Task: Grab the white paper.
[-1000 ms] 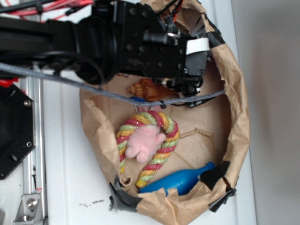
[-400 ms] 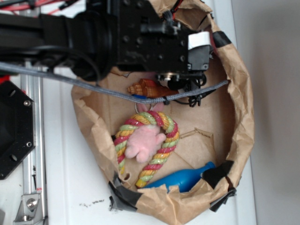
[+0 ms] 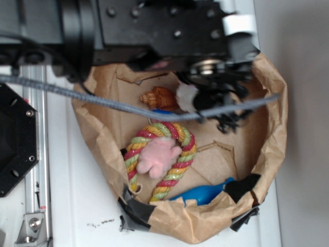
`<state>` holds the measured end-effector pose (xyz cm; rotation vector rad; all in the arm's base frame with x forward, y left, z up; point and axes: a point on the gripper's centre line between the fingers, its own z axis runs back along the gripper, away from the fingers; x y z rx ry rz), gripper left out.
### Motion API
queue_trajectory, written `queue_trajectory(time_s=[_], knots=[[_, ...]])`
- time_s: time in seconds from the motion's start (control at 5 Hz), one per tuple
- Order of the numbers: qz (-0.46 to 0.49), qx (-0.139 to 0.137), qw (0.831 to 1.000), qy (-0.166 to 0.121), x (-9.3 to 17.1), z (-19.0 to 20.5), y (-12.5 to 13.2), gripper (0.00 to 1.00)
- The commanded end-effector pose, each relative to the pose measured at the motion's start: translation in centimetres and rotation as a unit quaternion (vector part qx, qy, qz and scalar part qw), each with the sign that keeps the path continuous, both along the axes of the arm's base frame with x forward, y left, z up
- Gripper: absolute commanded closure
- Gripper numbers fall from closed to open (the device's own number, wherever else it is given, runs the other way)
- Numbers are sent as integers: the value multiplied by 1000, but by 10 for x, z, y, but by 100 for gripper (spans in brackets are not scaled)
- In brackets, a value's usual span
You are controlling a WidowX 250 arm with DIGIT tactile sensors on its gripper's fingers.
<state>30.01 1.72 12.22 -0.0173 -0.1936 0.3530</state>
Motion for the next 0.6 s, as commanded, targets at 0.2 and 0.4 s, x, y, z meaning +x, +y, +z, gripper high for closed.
queue_trajectory(time_s=[0.2,0.4], knots=[[-76,-43,996,32,-9,85,-21,100],[-100,-54,992,46,-9,79,-17,100]])
